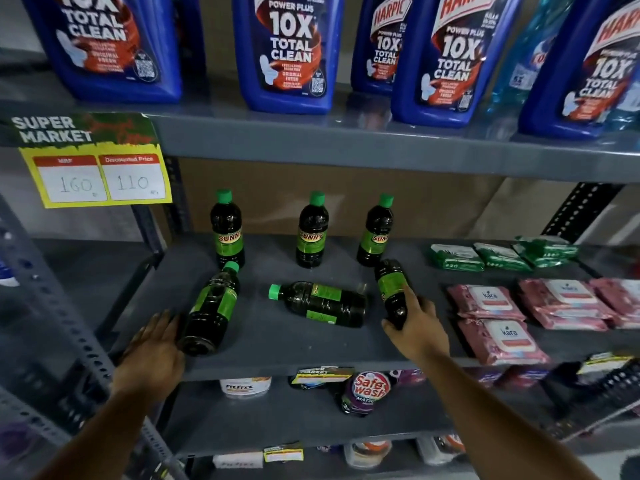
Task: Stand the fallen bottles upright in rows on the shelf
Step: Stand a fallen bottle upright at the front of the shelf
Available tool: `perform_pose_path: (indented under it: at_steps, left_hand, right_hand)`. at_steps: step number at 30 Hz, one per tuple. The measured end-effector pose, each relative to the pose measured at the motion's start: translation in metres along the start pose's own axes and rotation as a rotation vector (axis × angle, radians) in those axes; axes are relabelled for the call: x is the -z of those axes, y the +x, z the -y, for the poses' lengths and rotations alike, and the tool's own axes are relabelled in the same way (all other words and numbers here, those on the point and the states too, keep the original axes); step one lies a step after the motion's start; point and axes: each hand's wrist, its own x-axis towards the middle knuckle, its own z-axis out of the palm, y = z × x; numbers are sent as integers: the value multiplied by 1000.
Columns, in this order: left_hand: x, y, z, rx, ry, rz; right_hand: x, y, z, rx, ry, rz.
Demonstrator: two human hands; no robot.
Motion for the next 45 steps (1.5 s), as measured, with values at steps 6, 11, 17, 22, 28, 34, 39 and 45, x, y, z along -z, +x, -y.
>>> perform_pose_path:
  at_steps: [6,11,17,22,28,34,39,45]
  left_hand:
    - [0,0,1,16,19,22]
    - [-1,1,-1,35,16,23]
    - [-2,1,-2,44,-10,4]
    - [-3,1,0,51,6,9]
    - [-3,1,1,56,3,25]
    - [0,0,-1,46,21,35]
    - [1,-2,-4,44,29,35]
    - [2,-2,-5,40,29,26]
  right_hand:
    - [3,-6,3,-40,200,-14]
    - [39,8,17,28,241,-163]
    - [95,49,57,44,343,-300]
    - [102,70,61,-37,437,-225]
    - [86,60,51,63,470,-244]
    - [65,38,26,150,471,-330]
    - [25,20,8,-6,438,-213]
    - [2,35,4,-27,591,-140]
